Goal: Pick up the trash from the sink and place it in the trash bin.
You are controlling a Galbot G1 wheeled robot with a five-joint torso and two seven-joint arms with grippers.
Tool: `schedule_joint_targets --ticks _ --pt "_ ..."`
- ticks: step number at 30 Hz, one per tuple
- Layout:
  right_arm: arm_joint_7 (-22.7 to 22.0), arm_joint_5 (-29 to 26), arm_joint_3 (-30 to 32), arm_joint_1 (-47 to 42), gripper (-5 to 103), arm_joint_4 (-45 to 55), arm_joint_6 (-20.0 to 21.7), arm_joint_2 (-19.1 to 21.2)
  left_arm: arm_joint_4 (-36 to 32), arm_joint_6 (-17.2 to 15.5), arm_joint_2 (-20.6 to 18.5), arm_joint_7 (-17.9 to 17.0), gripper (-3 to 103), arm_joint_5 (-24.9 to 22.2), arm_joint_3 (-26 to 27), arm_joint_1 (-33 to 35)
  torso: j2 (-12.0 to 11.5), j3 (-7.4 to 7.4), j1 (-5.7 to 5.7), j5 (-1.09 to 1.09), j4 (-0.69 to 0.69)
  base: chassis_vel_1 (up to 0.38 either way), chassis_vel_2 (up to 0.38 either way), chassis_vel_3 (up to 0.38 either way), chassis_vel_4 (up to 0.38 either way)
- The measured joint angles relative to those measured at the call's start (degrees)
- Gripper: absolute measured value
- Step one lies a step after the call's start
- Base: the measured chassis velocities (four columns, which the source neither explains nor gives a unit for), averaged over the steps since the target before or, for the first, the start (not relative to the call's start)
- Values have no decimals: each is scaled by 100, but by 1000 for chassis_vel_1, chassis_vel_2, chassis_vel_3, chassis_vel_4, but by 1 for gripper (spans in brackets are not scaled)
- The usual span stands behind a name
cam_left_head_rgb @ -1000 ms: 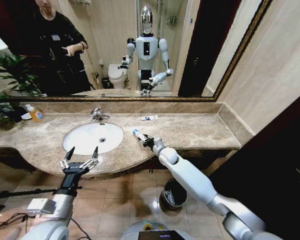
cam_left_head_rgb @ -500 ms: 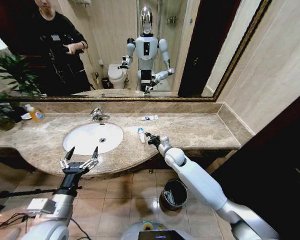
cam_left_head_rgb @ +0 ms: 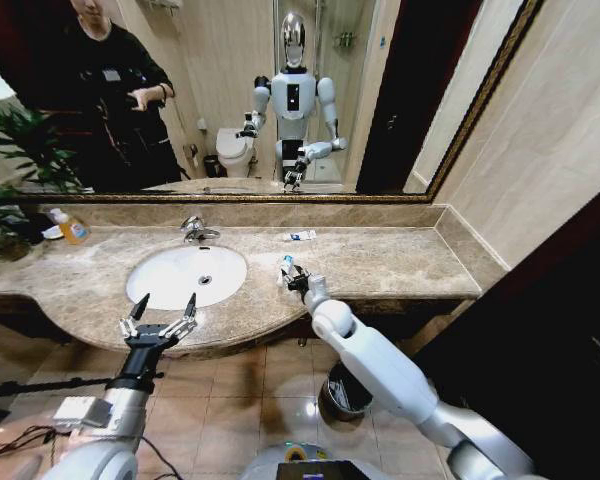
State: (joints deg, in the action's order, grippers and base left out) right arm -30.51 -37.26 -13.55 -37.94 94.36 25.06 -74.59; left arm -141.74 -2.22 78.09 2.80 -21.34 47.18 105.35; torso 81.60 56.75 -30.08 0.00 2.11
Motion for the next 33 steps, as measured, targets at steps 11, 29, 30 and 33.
schedule_joint_targets --ticks 11,29,30,33 --pt "-846 -519 -215 200 98 -159 136 -310 0 0 -1 0 100 0 0 0 0 0 0 0 0 0 0 0 0" --pt "-863 -297 -228 306 63 -615 9 -559 0 0 0 0 100 0 0 0 0 0 0 0 0 0 0 0 0" --pt "-846 -268 -225 306 62 -629 -3 -546 0 0 -1 0 100 0 0 0 0 0 0 0 0 0 0 0 0" --pt "-826 -227 -224 305 55 -641 -16 -527 0 0 0 0 100 0 0 0 0 0 0 1 0 0 0 0 0"
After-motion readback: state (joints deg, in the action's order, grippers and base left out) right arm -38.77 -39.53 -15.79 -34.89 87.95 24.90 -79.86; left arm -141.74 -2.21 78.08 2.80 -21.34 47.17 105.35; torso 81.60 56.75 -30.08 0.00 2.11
